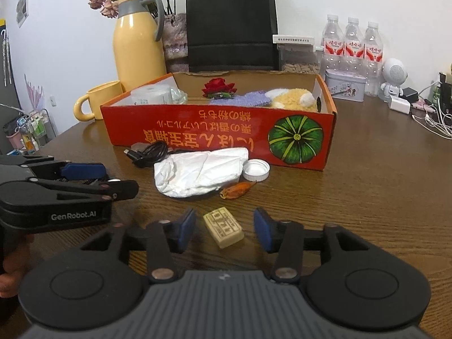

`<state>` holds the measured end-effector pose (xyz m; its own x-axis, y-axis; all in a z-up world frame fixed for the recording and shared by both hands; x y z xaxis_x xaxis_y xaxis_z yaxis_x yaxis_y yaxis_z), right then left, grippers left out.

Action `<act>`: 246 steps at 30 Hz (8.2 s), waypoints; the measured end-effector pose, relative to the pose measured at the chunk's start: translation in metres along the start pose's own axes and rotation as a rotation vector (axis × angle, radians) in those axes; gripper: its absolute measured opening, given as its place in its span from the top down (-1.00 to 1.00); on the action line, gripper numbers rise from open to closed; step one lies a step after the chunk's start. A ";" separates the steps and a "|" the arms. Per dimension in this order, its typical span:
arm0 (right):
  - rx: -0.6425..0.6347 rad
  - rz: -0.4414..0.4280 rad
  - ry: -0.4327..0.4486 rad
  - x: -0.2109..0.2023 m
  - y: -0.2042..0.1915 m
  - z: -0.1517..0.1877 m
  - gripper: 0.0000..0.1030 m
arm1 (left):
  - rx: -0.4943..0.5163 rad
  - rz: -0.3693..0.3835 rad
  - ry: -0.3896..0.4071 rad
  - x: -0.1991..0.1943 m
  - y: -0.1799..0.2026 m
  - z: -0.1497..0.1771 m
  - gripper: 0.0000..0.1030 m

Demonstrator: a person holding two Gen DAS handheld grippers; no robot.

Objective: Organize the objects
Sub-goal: 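Grasp the tan wooden block with the right tool while the left tool grasps a small white cap, then carry the wooden block and small cap into the box and open both tools, then withdraw both tools from the box back to the table items, then grasp the small orange piece with the right tool while the left tool grasps the black cable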

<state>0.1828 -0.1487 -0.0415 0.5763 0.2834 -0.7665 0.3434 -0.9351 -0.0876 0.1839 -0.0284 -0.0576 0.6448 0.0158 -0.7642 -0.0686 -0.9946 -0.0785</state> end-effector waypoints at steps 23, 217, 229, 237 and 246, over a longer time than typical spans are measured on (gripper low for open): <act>0.005 -0.040 0.041 -0.012 0.003 0.009 0.53 | -0.016 0.057 0.007 -0.006 0.001 0.003 0.47; -0.030 0.063 0.152 -0.005 0.033 -0.026 0.78 | -0.196 0.037 -0.076 0.046 -0.029 -0.055 0.23; -0.029 0.063 0.165 -0.007 0.034 -0.026 0.78 | -0.151 0.054 -0.007 0.026 -0.021 -0.048 0.24; -0.032 0.064 0.195 -0.012 0.033 -0.026 0.78 | -0.112 0.070 0.063 0.006 -0.011 -0.046 0.24; -0.029 0.064 0.224 -0.019 0.031 -0.027 0.78 | -0.084 0.091 0.106 -0.012 -0.004 -0.045 0.24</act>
<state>0.2024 -0.1776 -0.0121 0.7467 0.2666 -0.6094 0.3197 -0.9472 -0.0226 0.2109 -0.0291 -0.0197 0.7155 -0.0817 -0.6939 -0.0694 -0.9965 0.0457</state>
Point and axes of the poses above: each gripper's, at about its wrist camera, not at the fingertips, and x roughly the way its jaws point, y to its right, z to its underside, the point moved 2 cm from there along x, roughly the way its jaws point, and after that the axes turned 15 degrees about -y, right-handed, at the moved point
